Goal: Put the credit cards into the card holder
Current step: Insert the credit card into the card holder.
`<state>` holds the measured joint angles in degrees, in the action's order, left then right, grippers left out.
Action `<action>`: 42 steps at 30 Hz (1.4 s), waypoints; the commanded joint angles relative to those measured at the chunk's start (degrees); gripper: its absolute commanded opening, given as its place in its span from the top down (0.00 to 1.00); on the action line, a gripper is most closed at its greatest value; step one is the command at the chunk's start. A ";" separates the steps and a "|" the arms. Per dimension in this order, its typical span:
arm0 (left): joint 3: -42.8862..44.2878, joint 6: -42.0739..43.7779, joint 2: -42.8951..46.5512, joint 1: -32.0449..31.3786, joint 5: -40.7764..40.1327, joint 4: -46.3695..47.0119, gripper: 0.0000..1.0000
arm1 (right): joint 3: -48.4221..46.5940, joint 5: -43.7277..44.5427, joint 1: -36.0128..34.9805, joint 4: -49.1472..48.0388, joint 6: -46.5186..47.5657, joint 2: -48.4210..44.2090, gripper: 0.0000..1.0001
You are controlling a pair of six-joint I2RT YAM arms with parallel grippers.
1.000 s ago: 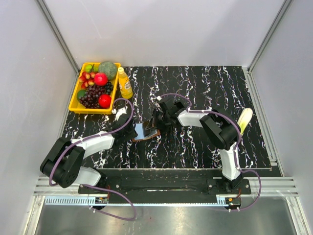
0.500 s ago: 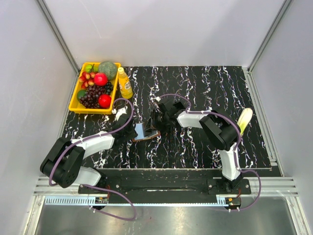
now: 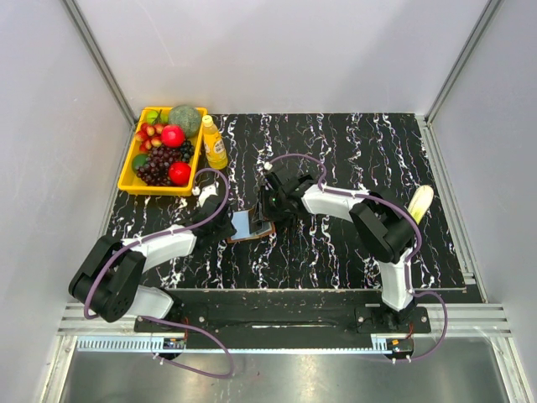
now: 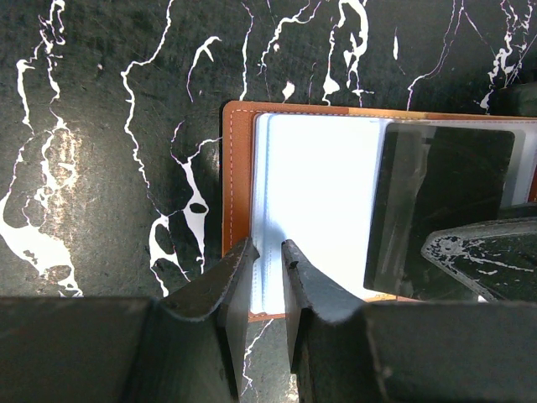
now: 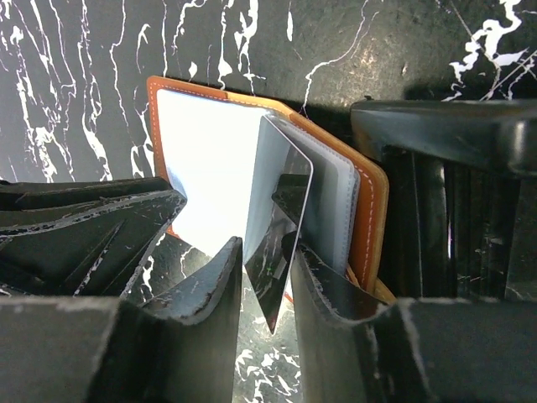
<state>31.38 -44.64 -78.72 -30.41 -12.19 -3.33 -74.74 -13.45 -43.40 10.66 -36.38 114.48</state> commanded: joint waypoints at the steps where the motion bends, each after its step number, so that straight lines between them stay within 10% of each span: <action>1: -0.79 0.87 -0.82 0.18 -0.03 -4.49 0.74 | -0.58 5.28 0.59 6.31 2.90 -0.31 0.66; 16: -0.97 1.05 -0.56 0.18 -0.21 -4.49 0.74 | 0.30 1.33 0.59 5.08 0.78 0.47 0.99; 29: -2.19 0.00 0.67 0.18 -1.26 -5.54 0.74 | 6.27 -8.25 0.51 -13.19 -5.71 2.15 1.00; 42: -2.63 -2.20 -0.56 0.27 -1.27 -6.16 0.75 | 4.78 -2.29 -0.72 -7.41 -8.36 4.17 0.99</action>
<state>30.74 -45.84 -77.69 -30.28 -13.39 -4.43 -70.63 -21.17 -42.26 -0.91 -43.03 116.92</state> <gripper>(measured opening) 0.255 0.011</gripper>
